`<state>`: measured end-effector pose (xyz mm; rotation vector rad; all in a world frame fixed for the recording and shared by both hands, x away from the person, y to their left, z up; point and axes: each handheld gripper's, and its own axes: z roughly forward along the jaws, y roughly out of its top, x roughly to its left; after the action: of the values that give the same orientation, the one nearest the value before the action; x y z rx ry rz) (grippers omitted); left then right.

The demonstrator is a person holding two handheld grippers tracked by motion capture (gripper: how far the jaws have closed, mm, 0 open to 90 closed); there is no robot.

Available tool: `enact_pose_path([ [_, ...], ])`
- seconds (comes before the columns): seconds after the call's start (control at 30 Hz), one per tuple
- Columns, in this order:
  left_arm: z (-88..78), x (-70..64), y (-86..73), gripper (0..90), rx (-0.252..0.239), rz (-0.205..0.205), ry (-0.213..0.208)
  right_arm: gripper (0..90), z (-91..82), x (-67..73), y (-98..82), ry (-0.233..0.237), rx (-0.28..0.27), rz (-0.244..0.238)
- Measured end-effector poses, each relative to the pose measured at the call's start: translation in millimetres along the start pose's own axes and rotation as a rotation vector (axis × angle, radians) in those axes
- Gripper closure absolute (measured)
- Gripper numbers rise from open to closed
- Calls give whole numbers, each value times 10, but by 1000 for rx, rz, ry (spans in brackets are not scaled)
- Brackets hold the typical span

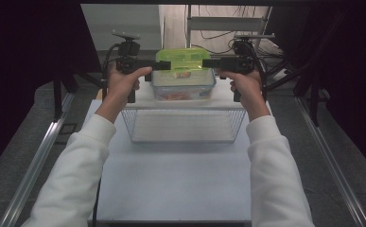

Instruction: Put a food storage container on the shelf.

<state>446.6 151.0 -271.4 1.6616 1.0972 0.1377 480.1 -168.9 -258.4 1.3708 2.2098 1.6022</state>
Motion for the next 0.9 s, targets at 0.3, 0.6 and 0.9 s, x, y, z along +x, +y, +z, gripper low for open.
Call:
enact_pose_path([
  [0.3,-86,33,-9,225,-11,7,9,456,-109,51,-26,15,-18,-18],
  [0.6,-323,1,-130,225,-23,17,-1,439,-310,108,-150,29,-31,-40],
  [0.9,-712,-90,-572,219,-16,95,-2,405,-634,118,-473,94,-69,-77],
])
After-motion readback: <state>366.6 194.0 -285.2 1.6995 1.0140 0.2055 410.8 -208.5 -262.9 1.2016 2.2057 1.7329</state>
